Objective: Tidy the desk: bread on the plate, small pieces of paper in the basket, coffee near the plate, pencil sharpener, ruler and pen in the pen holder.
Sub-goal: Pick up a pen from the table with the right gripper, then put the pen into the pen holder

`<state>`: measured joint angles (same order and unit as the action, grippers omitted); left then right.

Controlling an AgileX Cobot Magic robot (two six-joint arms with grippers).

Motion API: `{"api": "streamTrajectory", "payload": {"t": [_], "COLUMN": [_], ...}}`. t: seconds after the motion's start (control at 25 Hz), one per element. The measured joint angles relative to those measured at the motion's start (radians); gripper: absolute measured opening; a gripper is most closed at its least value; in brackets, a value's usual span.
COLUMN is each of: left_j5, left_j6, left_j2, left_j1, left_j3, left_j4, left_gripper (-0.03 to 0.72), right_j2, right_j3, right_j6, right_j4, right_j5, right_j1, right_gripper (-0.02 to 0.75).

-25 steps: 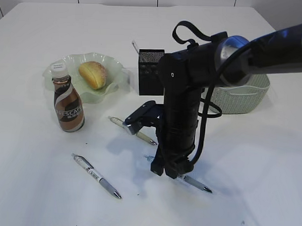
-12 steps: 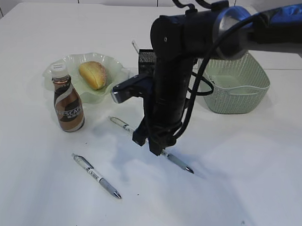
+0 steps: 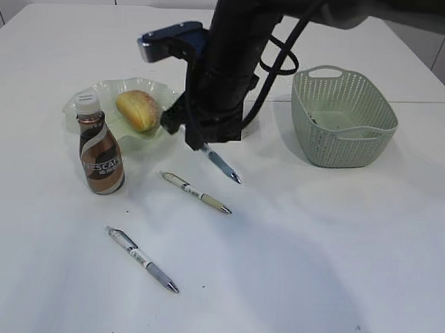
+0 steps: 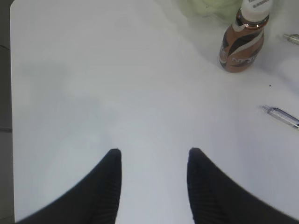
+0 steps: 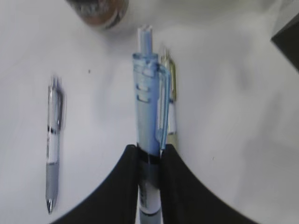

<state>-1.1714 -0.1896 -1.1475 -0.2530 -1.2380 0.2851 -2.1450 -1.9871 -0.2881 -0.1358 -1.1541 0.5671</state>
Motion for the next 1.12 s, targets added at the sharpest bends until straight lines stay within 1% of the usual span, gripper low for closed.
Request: {"api": "streamTrajectory", "payload": {"t": [0.32,0.48,0.64,0.72,0.88,0.96,1.0,1.04,1.08,1.12], "left_j5": [0.032,0.057,0.071,0.08,0.093,0.104,0.109,0.118,0.125,0.13], "left_j6": [0.0,0.0,0.0,0.0,0.0,0.0,0.0,0.0,0.0,0.0], "left_j2": [0.0,0.0,0.0,0.0,0.0,0.0,0.0,0.0,0.0,0.0], "left_j1": [0.0,0.0,0.0,0.0,0.0,0.0,0.0,0.0,0.0,0.0], "left_j3": [0.0,0.0,0.0,0.0,0.0,0.0,0.0,0.0,0.0,0.0], "left_j4": [0.0,0.0,0.0,0.0,0.0,0.0,0.0,0.0,0.0,0.0], "left_gripper": [0.323,0.323,0.323,0.323,0.323,0.323,0.323,0.323,0.323,0.323], "right_j2": [0.0,0.0,0.0,0.0,0.0,0.0,0.0,0.0,0.002,0.008], "right_j3": [-0.031,-0.031,-0.031,-0.031,-0.031,-0.031,-0.019,-0.019,0.016,0.045], "right_j6": [0.008,0.01,0.01,0.01,0.01,0.01,0.01,0.01,0.01,0.01], "right_j4": [0.004,0.019,0.041,0.05,0.053,0.059,0.075,0.075,0.091,0.095], "right_j5": [0.21,0.29,0.335,0.397,0.469,0.521,0.574,0.574,0.646,0.686], "right_j1": [0.0,0.0,-0.002,-0.009,-0.024,-0.033,-0.035,-0.035,-0.04,-0.044], "right_gripper": [0.113,0.113,0.113,0.113,0.113,0.113,0.113,0.113,0.113,0.113]}}
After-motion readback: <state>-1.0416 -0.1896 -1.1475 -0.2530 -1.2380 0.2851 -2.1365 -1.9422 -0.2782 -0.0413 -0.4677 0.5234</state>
